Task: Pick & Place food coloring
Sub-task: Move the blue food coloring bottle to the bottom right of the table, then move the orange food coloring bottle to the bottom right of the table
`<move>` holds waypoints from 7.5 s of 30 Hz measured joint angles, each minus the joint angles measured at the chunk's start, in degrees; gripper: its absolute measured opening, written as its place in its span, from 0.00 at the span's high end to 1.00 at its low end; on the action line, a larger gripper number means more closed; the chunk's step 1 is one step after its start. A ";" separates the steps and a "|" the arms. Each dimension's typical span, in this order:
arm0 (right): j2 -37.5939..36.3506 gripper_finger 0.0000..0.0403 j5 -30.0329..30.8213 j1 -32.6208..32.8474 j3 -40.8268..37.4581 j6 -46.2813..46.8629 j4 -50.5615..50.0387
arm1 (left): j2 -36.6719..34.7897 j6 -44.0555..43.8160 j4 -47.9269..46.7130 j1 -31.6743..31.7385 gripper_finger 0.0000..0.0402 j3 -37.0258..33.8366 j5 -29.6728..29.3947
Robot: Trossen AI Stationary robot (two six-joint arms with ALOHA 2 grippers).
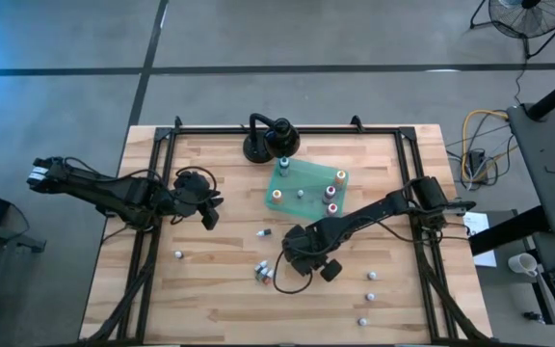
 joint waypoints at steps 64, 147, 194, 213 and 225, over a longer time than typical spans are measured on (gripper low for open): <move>0.09 0.79 -49.85 -5.47 -13.04 93.42 -11.93 | -0.01 0.00 0.00 -0.01 0.78 0.00 0.00; 7.58 0.55 -4.18 0.33 10.29 3.05 19.52 | -0.02 0.00 0.59 -0.02 0.78 0.00 0.00; 11.16 0.86 -3.85 0.87 10.88 14.00 19.59 | -0.02 0.00 1.05 -0.01 0.78 0.00 0.00; 10.54 0.86 -7.33 -2.24 27.03 56.12 -26.54 | -0.02 0.00 1.05 -0.02 0.78 0.00 0.00; 10.47 0.86 -35.21 -5.17 17.92 80.10 -35.07 | -0.02 0.00 1.05 -0.01 0.78 0.00 0.00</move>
